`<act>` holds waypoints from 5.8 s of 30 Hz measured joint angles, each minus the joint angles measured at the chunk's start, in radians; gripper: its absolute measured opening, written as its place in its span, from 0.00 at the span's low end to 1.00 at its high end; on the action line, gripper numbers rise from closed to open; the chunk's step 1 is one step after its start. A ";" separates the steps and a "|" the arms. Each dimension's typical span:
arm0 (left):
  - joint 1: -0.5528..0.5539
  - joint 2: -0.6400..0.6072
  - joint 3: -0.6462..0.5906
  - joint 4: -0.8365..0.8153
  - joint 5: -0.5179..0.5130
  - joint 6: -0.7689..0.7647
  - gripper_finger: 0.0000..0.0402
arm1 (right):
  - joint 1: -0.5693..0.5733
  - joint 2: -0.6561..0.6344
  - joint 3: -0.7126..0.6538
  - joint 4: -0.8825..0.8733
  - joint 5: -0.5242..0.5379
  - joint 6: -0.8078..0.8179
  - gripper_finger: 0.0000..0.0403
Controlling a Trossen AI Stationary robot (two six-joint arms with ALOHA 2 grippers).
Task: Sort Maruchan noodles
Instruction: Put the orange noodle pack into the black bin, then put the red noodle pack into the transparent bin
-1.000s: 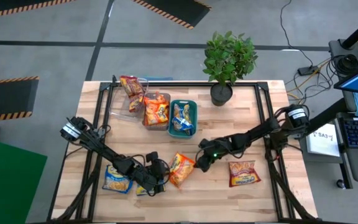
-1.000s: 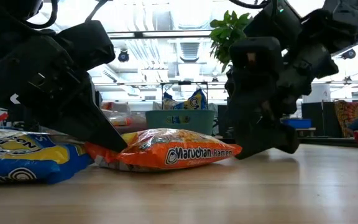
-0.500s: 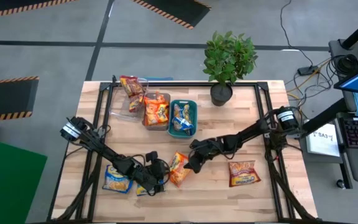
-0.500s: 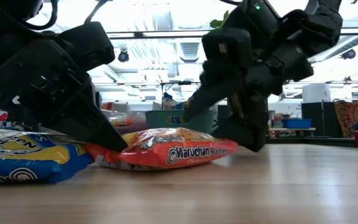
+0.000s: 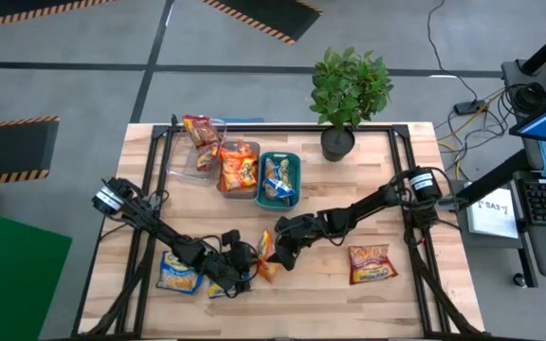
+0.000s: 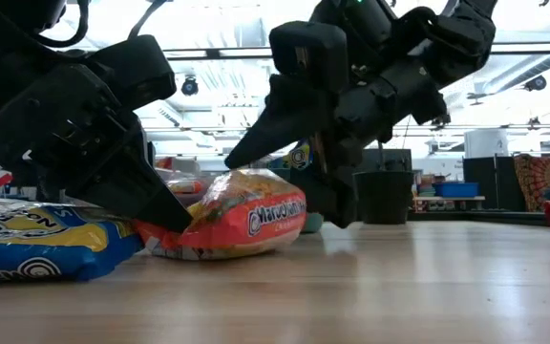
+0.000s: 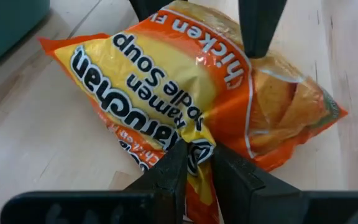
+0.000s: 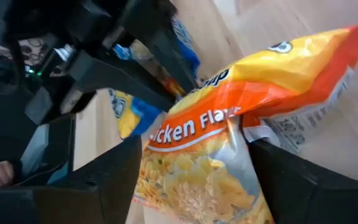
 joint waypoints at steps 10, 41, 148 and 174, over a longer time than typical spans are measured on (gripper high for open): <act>0.000 0.000 0.000 0.005 0.000 0.003 0.13 | 0.000 0.003 0.019 -0.001 0.000 -0.007 0.35; -0.019 -0.761 0.000 -0.462 -0.333 0.536 0.13 | -0.043 -0.198 0.079 -0.050 0.085 -0.291 0.06; -0.019 -1.017 -0.053 -0.563 -0.837 0.608 0.13 | -0.347 0.367 0.772 -0.199 0.703 -0.593 0.03; -0.019 -1.015 -0.053 -0.543 -0.826 0.608 0.13 | -0.201 -0.120 0.773 -0.962 0.208 -0.378 0.03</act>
